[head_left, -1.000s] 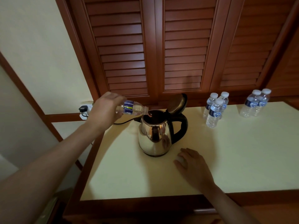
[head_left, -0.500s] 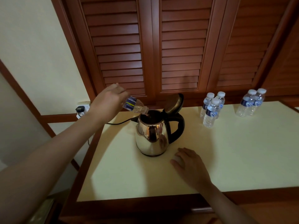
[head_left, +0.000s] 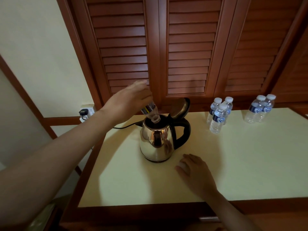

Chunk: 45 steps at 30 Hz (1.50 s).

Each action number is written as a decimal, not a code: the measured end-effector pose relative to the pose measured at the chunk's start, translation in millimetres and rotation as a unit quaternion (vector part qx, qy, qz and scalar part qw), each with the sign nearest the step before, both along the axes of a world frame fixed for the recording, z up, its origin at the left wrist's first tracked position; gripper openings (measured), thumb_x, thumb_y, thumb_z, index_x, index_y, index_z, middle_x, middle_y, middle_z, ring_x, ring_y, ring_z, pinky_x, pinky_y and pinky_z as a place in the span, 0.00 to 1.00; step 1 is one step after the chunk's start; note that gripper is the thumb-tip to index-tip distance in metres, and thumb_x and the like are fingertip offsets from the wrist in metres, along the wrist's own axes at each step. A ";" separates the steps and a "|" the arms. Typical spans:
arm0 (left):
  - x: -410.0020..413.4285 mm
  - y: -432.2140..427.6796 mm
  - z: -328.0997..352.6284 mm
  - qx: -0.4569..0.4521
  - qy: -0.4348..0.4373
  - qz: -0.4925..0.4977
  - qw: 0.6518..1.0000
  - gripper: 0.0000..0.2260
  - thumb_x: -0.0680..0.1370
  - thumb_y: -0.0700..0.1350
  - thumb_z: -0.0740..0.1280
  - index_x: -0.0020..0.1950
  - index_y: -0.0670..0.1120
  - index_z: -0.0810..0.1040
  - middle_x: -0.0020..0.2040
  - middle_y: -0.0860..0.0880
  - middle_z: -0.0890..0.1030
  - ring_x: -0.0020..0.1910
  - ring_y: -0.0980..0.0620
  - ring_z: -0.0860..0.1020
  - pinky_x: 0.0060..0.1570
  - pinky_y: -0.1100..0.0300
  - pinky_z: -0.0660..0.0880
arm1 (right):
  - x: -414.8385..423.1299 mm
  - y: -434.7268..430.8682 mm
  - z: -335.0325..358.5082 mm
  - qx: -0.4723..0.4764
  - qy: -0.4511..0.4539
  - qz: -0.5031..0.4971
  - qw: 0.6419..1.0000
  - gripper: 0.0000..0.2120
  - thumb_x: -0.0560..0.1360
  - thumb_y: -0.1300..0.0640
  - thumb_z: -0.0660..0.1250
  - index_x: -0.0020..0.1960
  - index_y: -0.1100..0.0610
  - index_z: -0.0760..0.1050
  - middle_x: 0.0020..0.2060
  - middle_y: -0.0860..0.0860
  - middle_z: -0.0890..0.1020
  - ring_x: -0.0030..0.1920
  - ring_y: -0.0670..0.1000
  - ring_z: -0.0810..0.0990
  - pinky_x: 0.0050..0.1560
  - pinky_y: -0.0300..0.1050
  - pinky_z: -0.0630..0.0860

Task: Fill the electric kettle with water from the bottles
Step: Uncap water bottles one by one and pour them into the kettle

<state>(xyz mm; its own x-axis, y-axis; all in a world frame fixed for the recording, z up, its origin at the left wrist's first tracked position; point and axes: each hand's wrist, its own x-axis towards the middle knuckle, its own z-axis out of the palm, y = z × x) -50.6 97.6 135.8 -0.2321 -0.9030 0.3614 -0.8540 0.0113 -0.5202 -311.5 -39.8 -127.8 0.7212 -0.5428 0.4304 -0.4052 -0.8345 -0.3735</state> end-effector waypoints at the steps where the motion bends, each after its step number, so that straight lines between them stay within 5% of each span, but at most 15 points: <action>1: -3.6 -0.7 -0.9 0.009 -0.019 -0.004 1.000 0.24 0.78 0.39 0.48 0.65 0.35 0.78 0.62 0.37 0.79 0.68 0.35 0.74 0.69 0.39 0.70 | 0.0 0.3 -0.1 0.000 -0.003 -0.003 1.000 0.16 0.74 0.39 0.64 0.52 0.50 0.79 0.58 0.47 0.81 0.62 0.51 0.76 0.60 0.48 0.73; 5: -5.1 -1.3 -8.6 -0.033 0.009 0.036 0.999 0.17 0.77 0.37 0.59 0.64 0.37 0.78 0.60 0.38 0.79 0.65 0.35 0.74 0.68 0.41 0.70 | -0.4 3.1 4.6 0.003 -0.003 -0.007 1.000 0.18 0.73 0.39 0.63 0.53 0.51 0.80 0.58 0.48 0.81 0.61 0.51 0.76 0.60 0.47 0.72; 8: -3.6 5.6 -19.9 -0.079 0.047 0.081 0.992 0.12 0.71 0.35 0.74 0.54 0.41 0.82 0.49 0.43 0.81 0.49 0.41 0.76 0.54 0.49 0.73 | -1.4 3.3 5.2 0.010 -0.002 -0.011 1.000 0.19 0.73 0.39 0.63 0.53 0.51 0.80 0.59 0.49 0.81 0.62 0.51 0.76 0.60 0.47 0.72; 13: -15.7 33.3 -47.4 -0.176 0.201 0.165 0.949 0.16 0.66 0.46 0.80 0.52 0.47 0.82 0.45 0.49 0.83 0.44 0.44 0.77 0.48 0.52 0.65 | -1.8 2.3 4.9 0.021 0.007 -0.007 1.000 0.18 0.73 0.41 0.66 0.55 0.51 0.81 0.60 0.49 0.81 0.63 0.51 0.75 0.62 0.48 0.70; 18: -39.5 64.4 -102.0 -0.267 0.491 0.197 0.805 0.22 0.64 0.53 0.83 0.55 0.51 0.83 0.48 0.55 0.84 0.46 0.51 0.79 0.46 0.52 0.76 | -1.6 3.9 7.4 0.014 0.000 -0.010 1.000 0.15 0.72 0.45 0.71 0.53 0.53 0.81 0.57 0.50 0.82 0.61 0.54 0.77 0.60 0.50 0.74; 22: -77.3 85.9 -146.3 -0.278 0.611 0.222 0.707 0.20 0.65 0.53 0.82 0.54 0.53 0.81 0.44 0.60 0.83 0.44 0.64 0.80 0.43 0.69 0.77 | -0.7 4.5 7.3 -0.008 -0.016 -0.003 1.000 0.18 0.73 0.41 0.65 0.52 0.53 0.81 0.55 0.50 0.83 0.59 0.54 0.78 0.58 0.49 0.75; 27: -101.6 90.5 -185.2 -0.284 0.714 0.234 0.595 0.22 0.65 0.50 0.82 0.56 0.51 0.82 0.48 0.57 0.86 0.46 0.65 0.82 0.50 0.64 0.80 | -1.7 2.9 6.0 0.005 -0.003 0.007 1.000 0.17 0.74 0.41 0.66 0.53 0.53 0.80 0.57 0.51 0.82 0.61 0.55 0.77 0.58 0.53 0.76; 32: -110.5 84.3 -203.0 -0.289 0.728 0.222 0.581 0.22 0.66 0.49 0.83 0.57 0.50 0.82 0.48 0.59 0.85 0.46 0.65 0.82 0.48 0.69 0.79 | -0.7 3.5 8.6 0.000 0.011 0.001 1.000 0.16 0.74 0.41 0.65 0.52 0.53 0.81 0.57 0.51 0.82 0.60 0.54 0.77 0.60 0.49 0.73; 37: -114.1 80.1 -213.2 -0.289 0.726 0.206 0.589 0.22 0.68 0.48 0.82 0.59 0.51 0.81 0.51 0.58 0.85 0.49 0.65 0.81 0.46 0.72 0.77 | -4.6 7.7 19.0 -0.031 0.020 -0.004 0.999 0.18 0.75 0.39 0.63 0.49 0.53 0.80 0.46 0.49 0.79 0.47 0.55 0.75 0.49 0.51 0.73; 42: -113.6 81.0 -216.3 -0.288 0.730 0.195 0.589 0.32 0.65 0.53 0.82 0.66 0.54 0.74 0.54 0.61 0.83 0.53 0.64 0.81 0.50 0.71 0.77 | 8.7 31.2 59.8 0.069 -0.035 0.035 0.996 0.12 0.74 0.45 0.70 0.51 0.52 0.78 0.45 0.45 0.77 0.47 0.49 0.72 0.49 0.49 0.74; 45: -112.9 80.8 -220.2 -0.280 0.703 0.203 0.622 0.30 0.65 0.55 0.82 0.63 0.54 0.75 0.53 0.62 0.82 0.53 0.64 0.81 0.52 0.69 0.78 | 29.4 50.5 105.9 0.108 -0.096 0.096 0.985 0.12 0.76 0.46 0.69 0.57 0.51 0.77 0.50 0.44 0.76 0.51 0.47 0.73 0.49 0.41 0.72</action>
<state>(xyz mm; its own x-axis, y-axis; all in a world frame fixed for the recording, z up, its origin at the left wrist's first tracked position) -163.5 178.4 -84.4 0.8742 -0.4258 0.2335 -0.3429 -0.2008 0.9176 -282.1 10.7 -22.0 0.7359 -0.4987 0.4579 -0.1527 -0.7812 -0.6054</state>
